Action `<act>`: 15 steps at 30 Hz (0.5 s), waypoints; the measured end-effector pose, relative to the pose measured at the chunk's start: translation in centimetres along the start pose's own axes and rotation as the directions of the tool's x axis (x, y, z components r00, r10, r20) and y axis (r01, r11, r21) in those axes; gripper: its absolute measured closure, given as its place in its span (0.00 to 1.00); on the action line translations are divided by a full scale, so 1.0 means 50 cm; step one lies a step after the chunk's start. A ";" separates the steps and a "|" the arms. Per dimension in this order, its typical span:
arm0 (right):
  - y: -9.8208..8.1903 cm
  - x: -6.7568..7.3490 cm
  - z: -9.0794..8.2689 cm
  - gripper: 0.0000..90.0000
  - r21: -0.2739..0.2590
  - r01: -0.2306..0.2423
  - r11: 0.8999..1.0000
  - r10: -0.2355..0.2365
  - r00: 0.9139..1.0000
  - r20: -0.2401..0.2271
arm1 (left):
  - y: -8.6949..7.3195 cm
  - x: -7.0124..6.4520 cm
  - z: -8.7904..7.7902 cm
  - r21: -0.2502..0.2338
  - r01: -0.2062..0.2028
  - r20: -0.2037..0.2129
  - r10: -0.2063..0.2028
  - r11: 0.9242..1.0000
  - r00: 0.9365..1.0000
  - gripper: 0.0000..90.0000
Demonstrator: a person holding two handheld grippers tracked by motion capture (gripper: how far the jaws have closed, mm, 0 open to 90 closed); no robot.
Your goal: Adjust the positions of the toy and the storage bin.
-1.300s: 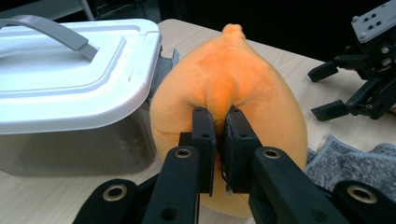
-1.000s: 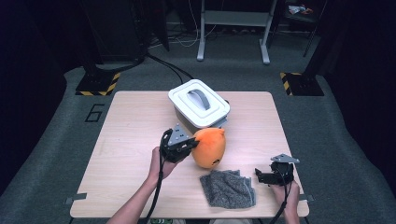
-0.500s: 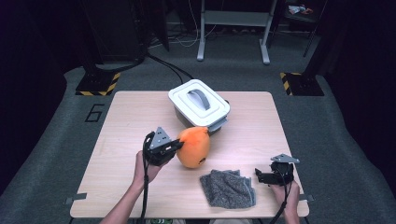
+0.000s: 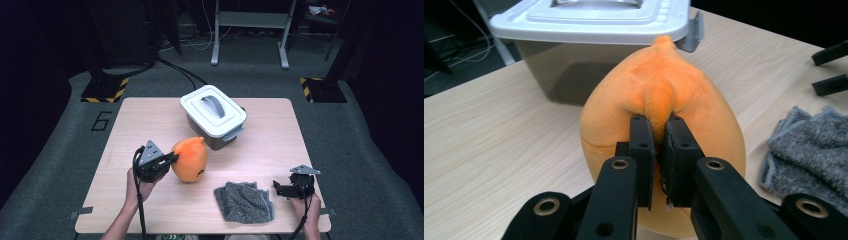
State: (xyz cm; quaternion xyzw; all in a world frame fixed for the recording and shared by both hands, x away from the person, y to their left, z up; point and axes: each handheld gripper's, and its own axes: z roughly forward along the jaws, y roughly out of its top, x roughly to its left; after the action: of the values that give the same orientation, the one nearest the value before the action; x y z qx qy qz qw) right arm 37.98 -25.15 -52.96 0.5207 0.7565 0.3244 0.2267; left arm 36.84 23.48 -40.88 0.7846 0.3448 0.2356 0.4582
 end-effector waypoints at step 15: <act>0.000 0.001 0.000 0.04 0.001 -0.003 1.000 0.003 1.000 0.003 | -0.042 0.056 -0.057 -0.005 0.065 -0.088 -0.065 0.998 0.994 0.93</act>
State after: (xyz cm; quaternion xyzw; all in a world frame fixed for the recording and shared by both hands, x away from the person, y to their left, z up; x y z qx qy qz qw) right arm 37.97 -25.11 -52.95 0.5225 0.7556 0.3236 0.2268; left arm 36.01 27.91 -41.27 0.7614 0.3898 0.2552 0.4507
